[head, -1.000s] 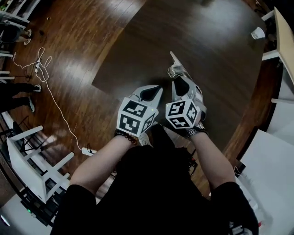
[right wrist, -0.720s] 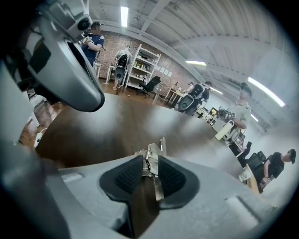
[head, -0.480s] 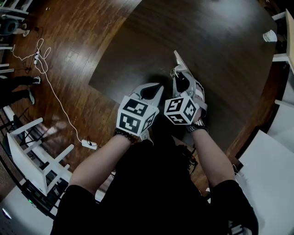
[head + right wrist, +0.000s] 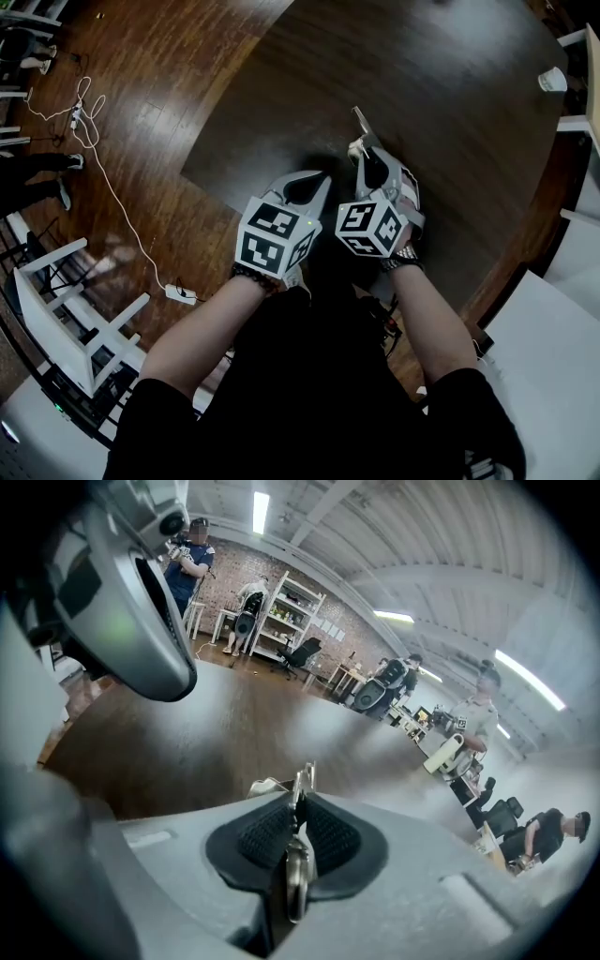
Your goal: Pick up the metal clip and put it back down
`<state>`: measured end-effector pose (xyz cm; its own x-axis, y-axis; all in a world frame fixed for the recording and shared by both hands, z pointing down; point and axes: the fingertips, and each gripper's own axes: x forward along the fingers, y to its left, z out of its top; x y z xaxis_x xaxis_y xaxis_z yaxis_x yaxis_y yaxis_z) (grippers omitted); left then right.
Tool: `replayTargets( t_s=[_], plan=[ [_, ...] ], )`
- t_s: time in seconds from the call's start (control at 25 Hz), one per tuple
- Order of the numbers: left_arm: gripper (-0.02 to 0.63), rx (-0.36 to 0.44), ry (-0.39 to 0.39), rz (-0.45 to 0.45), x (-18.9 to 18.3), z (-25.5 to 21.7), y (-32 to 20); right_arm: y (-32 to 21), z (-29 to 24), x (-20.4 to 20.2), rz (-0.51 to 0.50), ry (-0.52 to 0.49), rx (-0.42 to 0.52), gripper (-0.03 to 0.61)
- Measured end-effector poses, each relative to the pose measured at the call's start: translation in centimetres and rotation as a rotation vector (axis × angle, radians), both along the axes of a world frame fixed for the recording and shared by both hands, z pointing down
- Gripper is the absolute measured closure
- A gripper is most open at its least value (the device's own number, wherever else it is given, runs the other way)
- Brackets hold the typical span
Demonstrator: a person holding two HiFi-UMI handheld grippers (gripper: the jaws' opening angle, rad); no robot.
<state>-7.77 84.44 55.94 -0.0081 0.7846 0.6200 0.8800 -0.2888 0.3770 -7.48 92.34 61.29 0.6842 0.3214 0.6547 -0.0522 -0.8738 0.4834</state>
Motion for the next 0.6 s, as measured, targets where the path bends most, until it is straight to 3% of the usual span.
replayTargets(
  t_s=[0.16,0.6],
  plan=[
    [0.597,-0.006,0.007,-0.006,0.1,-0.4,0.2,0.7,-0.7,-0.1,0.022,0.024,-0.002,0.578],
    [0.597,-0.016,0.061,-0.014,1.0,-2.6,0.2,0.6,-4.2,0.1,0.021,0.091,0.044,0.581]
  ],
)
